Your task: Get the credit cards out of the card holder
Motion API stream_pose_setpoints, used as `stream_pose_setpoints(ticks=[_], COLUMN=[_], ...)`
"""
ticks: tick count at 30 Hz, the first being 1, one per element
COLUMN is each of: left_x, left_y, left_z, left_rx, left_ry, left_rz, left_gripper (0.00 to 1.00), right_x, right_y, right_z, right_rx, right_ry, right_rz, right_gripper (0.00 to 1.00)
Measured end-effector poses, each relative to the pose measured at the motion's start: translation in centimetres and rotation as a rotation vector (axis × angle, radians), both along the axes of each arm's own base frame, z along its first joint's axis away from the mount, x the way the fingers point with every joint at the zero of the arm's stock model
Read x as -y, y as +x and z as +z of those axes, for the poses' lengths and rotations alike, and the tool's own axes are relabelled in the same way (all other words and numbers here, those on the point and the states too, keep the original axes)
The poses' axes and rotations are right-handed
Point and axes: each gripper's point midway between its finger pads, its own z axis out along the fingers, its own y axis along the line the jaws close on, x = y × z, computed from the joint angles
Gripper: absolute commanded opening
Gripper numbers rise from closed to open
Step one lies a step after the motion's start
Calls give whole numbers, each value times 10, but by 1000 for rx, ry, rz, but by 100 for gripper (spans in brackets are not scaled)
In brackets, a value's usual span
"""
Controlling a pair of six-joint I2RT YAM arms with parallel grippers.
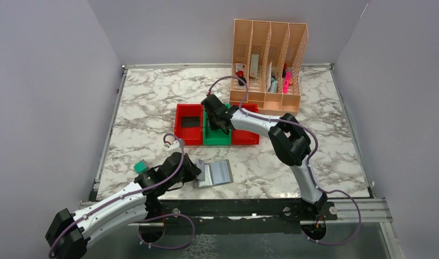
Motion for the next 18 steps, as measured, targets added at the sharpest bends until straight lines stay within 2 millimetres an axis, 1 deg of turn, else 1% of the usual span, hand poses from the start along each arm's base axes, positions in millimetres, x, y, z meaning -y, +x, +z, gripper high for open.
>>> stream_pose_setpoints(ticks=[4, 6, 9, 11, 14, 16, 18], left_x=[1, 1, 2, 3, 6, 8, 11], left_y=[-1, -1, 0, 1, 4, 6, 8], left_z=[0, 1, 6, 10, 20, 28, 36], left_rx=[-1, 1, 16, 28, 49, 66, 85], left_ry=[-4, -7, -21, -31, -48, -62, -78], left_rz=[-5, -8, -9, -11, -15, -17, -20], left_gripper=[0, 0, 0, 0, 0, 0, 0], right_x=[-5, -8, -6, -3, 2, 5, 9], right_y=[2, 0, -15, -26, -45, -55, -65], right_z=[6, 11, 24, 42, 82, 106, 123], right_rx=[1, -5, -24, -25, 1, 24, 40], right_ry=[17, 39, 80, 121, 218, 283, 342], right_rz=[-1, 12, 46, 69, 106, 126, 139], right_gripper=[30, 32, 36, 39, 40, 44, 49])
